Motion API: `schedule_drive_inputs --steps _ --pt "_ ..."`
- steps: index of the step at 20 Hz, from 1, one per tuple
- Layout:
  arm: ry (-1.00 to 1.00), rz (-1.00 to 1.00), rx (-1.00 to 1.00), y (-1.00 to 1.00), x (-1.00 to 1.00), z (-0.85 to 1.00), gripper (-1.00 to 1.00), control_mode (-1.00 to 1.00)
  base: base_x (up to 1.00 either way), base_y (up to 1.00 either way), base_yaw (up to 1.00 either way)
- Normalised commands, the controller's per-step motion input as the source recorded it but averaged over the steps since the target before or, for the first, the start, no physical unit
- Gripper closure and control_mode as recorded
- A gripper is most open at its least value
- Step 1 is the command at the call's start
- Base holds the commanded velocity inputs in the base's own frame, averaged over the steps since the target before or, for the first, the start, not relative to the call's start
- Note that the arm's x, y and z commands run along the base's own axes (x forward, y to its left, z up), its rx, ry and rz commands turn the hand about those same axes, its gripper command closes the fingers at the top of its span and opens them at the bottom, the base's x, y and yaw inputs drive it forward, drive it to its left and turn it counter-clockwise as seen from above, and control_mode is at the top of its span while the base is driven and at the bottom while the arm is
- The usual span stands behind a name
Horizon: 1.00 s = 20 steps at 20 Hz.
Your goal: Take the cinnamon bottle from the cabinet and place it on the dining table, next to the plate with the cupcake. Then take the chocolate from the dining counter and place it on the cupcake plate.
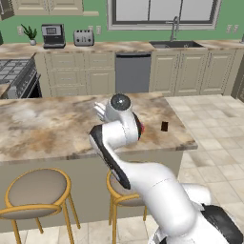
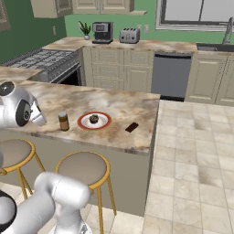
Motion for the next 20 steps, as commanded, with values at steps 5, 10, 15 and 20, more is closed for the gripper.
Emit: schedule_drive_inputs --steps 5,10,15,20 --pt "0.00 0.08 0.22 -0.48 -0.16 0.38 -1.00 -1.00 0.00 0.00 0.00" --pt "0.00 0.09 0.10 -0.45 -0.10 0.28 -1.00 -1.00 0.00 0.00 0.00" --pt "0.00 0.11 0.01 -0.51 -0.08 0.11 -1.00 -1.00 0.00 0.00 0.00" --pt "0.00 0.12 -0.07 -0.52 -0.05 0.04 -1.00 -1.00 0.00 0.00 0.00"
